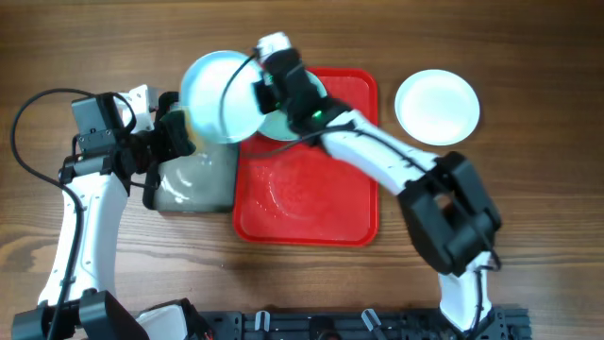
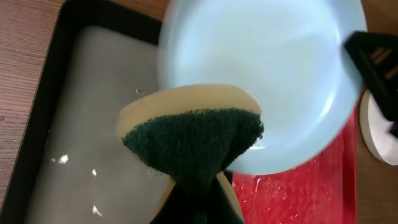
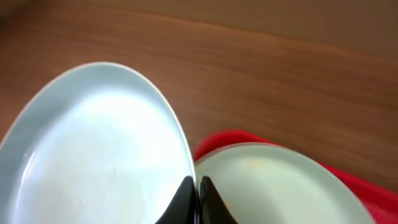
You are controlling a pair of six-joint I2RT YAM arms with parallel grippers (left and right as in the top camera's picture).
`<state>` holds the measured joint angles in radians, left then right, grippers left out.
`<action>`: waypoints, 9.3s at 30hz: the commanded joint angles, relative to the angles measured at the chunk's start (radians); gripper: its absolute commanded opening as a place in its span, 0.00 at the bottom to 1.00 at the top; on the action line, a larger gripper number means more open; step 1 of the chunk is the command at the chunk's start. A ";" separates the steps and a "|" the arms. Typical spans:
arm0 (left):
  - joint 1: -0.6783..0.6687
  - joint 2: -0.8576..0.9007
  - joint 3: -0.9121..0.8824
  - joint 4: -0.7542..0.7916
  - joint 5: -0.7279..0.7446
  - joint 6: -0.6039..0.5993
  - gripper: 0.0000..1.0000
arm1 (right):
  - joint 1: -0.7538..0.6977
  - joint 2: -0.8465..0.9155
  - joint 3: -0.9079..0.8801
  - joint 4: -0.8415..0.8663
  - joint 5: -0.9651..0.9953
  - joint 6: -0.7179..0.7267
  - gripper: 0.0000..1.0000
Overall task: Clean dirty plates on tray and stack at the side
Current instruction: 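Carry the plate right and lower it onto the white plate, then release the stacked plate and move right gripper to the upper light-blue plate, then grip the upper light-blue plate rim and drag it to tray center, then carry the sponge with left gripper onto the light-blue plate, then scrub the light-blue plate with the sponge while right gripper holds rim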
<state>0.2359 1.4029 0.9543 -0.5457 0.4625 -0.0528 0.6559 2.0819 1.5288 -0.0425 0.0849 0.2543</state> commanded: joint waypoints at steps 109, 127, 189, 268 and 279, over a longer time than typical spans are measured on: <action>-0.018 0.006 -0.007 -0.018 0.023 0.019 0.04 | -0.254 -0.122 -0.166 -0.773 -0.243 0.023 0.05; -0.018 0.006 -0.007 -0.023 0.023 0.019 0.04 | -0.252 -0.122 -0.255 -0.601 -0.204 -0.094 0.15; -0.391 0.450 0.484 -0.453 -0.314 -0.065 0.04 | -0.219 -0.122 -0.255 -0.625 -0.311 -0.004 0.04; -0.750 0.662 0.225 0.012 0.140 -0.374 0.04 | -0.219 -0.122 -0.261 -0.623 -0.315 -0.015 0.04; -0.652 0.565 0.311 -0.060 0.176 -0.343 0.04 | -0.219 -0.122 -0.261 -0.623 -0.315 -0.018 0.04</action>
<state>-0.4770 2.0216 1.2243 -0.5507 0.6064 -0.4198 0.4191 1.9625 1.2755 -0.6720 -0.1764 0.2558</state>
